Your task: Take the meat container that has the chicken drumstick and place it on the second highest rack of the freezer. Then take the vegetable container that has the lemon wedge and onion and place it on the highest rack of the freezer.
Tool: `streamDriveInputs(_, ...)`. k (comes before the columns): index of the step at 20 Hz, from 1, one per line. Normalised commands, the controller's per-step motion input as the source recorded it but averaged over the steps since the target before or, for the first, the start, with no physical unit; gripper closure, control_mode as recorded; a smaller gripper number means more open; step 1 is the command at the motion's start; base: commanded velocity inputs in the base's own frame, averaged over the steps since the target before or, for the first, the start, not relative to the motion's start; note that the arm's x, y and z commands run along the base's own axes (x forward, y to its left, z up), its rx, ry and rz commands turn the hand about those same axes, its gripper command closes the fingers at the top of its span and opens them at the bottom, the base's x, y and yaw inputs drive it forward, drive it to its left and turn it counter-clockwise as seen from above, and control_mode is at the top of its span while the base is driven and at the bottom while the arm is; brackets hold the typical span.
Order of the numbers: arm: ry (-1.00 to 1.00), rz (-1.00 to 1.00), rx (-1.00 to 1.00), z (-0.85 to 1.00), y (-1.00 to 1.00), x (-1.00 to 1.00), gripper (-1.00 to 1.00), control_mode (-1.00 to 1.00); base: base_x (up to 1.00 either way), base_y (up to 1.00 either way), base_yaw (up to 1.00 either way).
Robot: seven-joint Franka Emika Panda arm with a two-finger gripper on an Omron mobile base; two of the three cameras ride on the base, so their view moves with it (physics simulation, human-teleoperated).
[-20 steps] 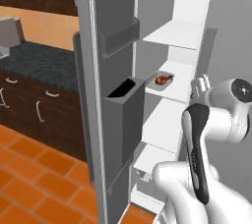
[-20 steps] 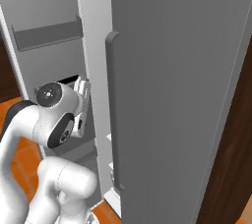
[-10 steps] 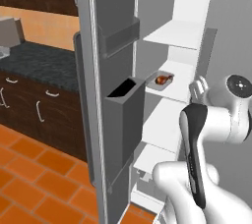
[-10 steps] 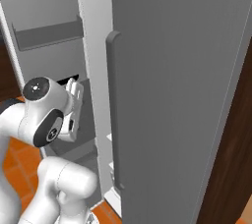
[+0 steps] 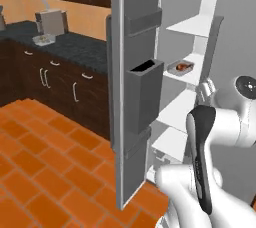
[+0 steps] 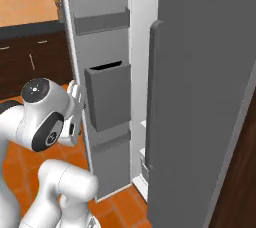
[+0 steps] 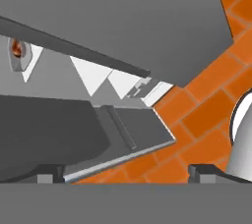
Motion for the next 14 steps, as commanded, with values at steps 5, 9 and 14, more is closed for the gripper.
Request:
streamDriveInputs(5, 0.00, 0.00, 0.00, 0.00, 0.00, 0.00, -1.00, 1.00, -0.27, 0.67, 0.64)
streamDriveInputs(9, 0.00, 0.00, 0.00, 0.00, 0.00, 0.00, -1.00, 1.00, 0.00, 0.63, 0.64)
streamDriveInputs(14, 0.00, 0.00, 0.00, 0.00, 0.00, 0.00, -1.00, 1.00, 0.44, 0.07, 0.52)
